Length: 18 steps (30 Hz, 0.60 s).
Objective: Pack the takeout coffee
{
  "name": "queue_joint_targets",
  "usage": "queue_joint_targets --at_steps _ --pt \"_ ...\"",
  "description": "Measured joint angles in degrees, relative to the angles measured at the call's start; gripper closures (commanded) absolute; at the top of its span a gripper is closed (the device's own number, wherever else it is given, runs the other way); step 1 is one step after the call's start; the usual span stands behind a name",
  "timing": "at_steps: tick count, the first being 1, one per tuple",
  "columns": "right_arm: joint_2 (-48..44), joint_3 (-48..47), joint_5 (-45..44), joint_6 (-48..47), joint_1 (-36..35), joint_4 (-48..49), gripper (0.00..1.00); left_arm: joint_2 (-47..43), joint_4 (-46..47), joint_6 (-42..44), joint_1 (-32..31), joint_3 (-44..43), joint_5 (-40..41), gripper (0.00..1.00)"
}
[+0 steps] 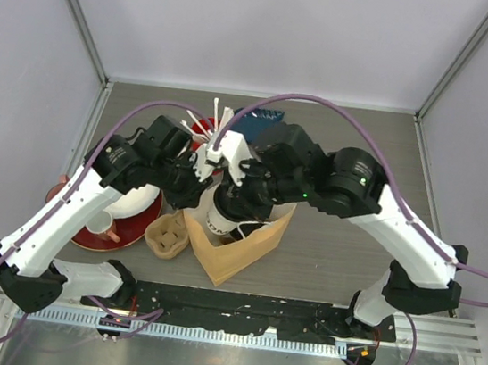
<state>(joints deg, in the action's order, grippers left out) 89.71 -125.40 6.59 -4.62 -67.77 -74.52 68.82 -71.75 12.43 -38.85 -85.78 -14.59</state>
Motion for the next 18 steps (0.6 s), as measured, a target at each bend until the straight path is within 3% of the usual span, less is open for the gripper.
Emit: queue_joint_targets --at_steps 4,8,18 --pt "3.37 -0.02 1.14 -2.78 -0.57 0.46 0.99 -0.42 0.26 -0.28 0.42 0.96 -1.46 1.0" --pt "2.82 4.37 3.56 -5.44 -0.68 3.32 0.99 -0.85 1.2 -0.61 0.76 2.16 -3.5 1.0" --pt "-3.15 26.73 12.35 -13.07 -0.74 15.34 0.99 -1.14 2.95 -2.82 1.81 3.23 -8.28 1.0"
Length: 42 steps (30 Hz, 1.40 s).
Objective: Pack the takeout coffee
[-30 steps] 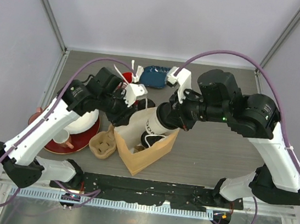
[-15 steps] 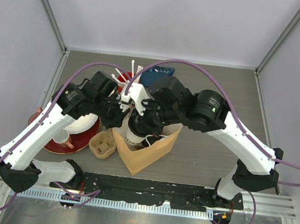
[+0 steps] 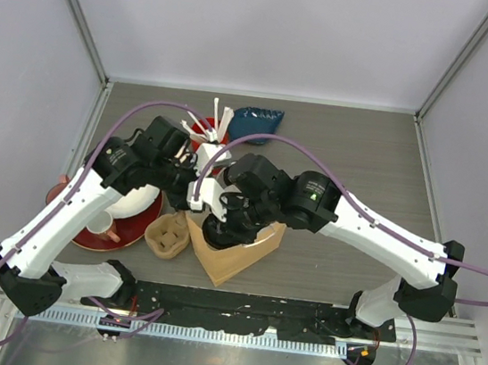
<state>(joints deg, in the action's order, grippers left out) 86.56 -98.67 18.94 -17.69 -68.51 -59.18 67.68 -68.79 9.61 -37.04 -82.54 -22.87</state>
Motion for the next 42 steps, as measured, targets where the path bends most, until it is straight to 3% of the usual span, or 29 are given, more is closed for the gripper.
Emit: queue_joint_targets --at_steps 19,42 --pt "7.08 -2.82 3.96 -11.65 -0.02 -0.04 0.99 -0.31 2.14 -0.44 0.31 1.27 -1.38 1.0" --pt "6.95 9.66 3.96 -12.74 -0.09 6.4 0.99 -0.2 3.06 -0.42 0.31 1.25 -1.33 1.0"
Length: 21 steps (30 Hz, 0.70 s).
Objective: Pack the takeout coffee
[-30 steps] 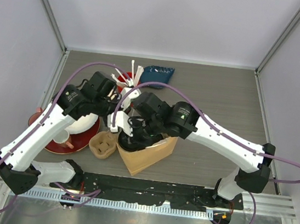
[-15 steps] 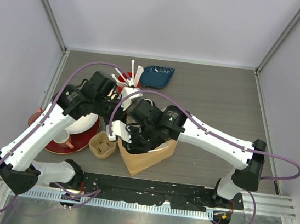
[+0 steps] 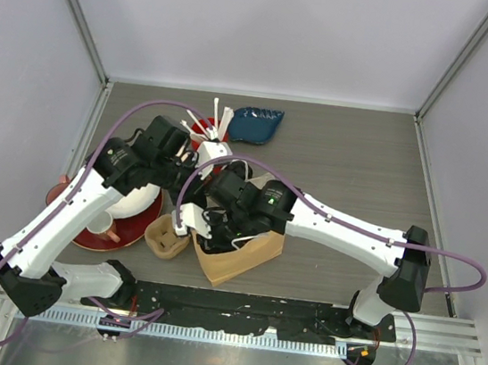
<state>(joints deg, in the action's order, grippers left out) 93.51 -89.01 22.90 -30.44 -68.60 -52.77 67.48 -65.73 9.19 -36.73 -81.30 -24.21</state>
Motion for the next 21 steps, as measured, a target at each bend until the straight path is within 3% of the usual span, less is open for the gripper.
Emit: queue_joint_targets --at_steps 21 --pt "-1.84 4.85 -2.73 7.87 -0.57 4.02 0.99 1.99 0.74 0.24 0.11 -1.4 0.17 1.0"
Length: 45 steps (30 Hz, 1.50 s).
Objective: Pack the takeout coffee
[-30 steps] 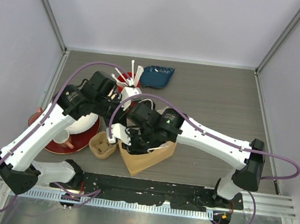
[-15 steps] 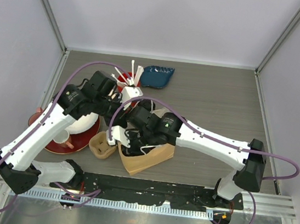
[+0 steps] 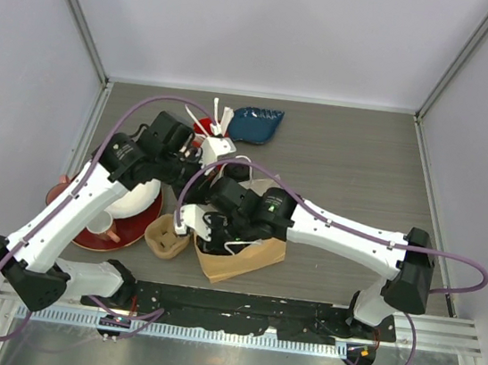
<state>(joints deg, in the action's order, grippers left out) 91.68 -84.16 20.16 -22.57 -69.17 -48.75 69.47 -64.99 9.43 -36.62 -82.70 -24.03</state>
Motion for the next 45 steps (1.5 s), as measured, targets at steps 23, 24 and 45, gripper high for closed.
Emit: queue_joint_targets --at_steps 23,24,45 --pt "3.74 -4.57 -7.56 5.44 -1.97 -4.0 0.99 1.18 -0.17 0.02 -0.13 -1.38 -0.59 1.0" --pt "4.09 -5.09 -7.82 5.55 -2.12 -4.35 0.99 1.18 -0.2 0.02 -0.13 -1.38 -0.61 1.0" --pt "4.96 -4.28 -9.6 6.54 -2.89 -4.79 0.5 1.18 -0.44 0.04 -0.13 -1.4 -1.7 1.0"
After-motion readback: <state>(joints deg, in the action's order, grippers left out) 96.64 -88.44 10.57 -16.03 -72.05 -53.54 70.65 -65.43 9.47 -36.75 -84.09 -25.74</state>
